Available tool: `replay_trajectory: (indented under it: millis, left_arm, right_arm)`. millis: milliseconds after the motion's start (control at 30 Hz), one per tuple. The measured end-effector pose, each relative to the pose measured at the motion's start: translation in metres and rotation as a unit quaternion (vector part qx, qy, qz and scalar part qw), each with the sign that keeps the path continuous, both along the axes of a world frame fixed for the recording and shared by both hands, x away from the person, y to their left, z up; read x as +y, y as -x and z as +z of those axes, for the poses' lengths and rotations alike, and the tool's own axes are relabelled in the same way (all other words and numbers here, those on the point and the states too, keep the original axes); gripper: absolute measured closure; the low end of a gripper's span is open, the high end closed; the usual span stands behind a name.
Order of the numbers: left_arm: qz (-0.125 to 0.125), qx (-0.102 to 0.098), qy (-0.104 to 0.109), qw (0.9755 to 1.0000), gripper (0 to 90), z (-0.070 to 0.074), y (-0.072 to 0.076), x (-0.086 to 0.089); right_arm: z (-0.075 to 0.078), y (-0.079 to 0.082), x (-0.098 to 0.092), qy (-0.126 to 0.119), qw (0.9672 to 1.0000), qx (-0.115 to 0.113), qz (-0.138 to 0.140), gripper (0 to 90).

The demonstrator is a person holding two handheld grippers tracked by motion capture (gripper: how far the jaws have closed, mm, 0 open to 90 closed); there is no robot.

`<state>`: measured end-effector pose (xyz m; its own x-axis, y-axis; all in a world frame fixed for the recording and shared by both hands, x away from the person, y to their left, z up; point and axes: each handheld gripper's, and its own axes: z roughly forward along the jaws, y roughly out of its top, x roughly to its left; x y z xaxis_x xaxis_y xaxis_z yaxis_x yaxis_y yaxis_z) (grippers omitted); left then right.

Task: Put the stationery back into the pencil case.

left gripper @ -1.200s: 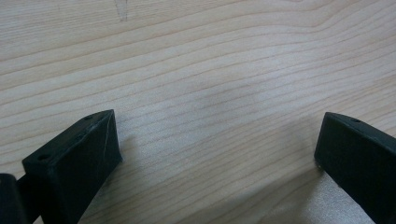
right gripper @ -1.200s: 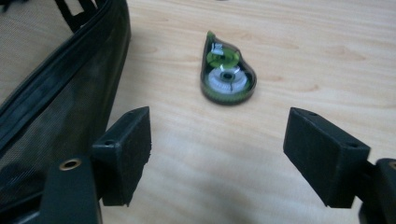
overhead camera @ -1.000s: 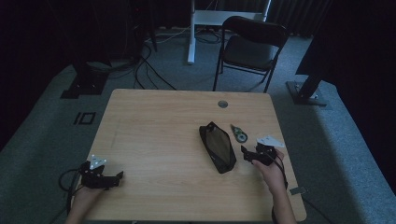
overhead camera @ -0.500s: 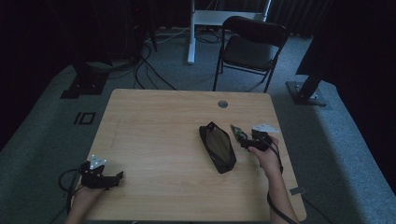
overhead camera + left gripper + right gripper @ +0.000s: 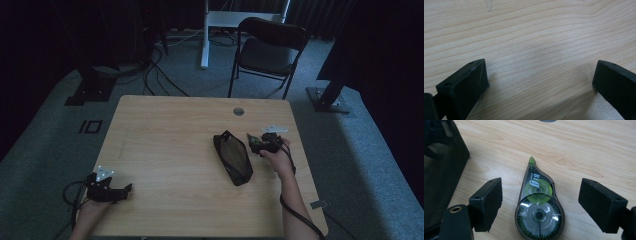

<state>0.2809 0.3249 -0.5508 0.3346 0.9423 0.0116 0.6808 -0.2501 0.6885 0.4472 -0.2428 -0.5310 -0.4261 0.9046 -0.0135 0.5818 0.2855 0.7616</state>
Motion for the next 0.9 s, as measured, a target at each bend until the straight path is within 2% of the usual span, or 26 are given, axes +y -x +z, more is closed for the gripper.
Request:
replay_trajectory:
  millis: [267,400,533,700,800,900]
  left_arm:
    - [0.0,0.0,0.0,1.0,0.1,0.0,0.0,0.0]
    - [0.0,0.0,0.0,1.0,0.1,0.0,0.0,0.0]
    - [0.0,0.0,0.0,1.0,0.1,0.0,0.0,0.0]
    - [0.0,0.0,0.0,1.0,0.1,0.0,0.0,0.0]
    - [0.0,0.0,0.0,1.0,0.1,0.0,0.0,0.0]
    - [0.0,0.0,0.0,1.0,0.1,0.0,0.0,0.0]
  right_arm:
    - [-0.005,-0.017,0.006,0.016,0.9996,0.024,0.008,23.0]
    - [-0.007,-0.019,0.007,0.015,0.9992,0.036,0.009,28.9]
    - [-0.011,-0.019,0.005,0.003,0.999,0.044,0.008,34.8]
    - [-0.012,-0.018,0.003,0.008,0.9994,0.035,0.001,47.3]
    - [-0.012,-0.016,0.004,0.009,0.9994,0.033,-0.004,48.2]
    - [-0.012,-0.014,0.009,0.017,0.9993,0.032,0.006,48.9]
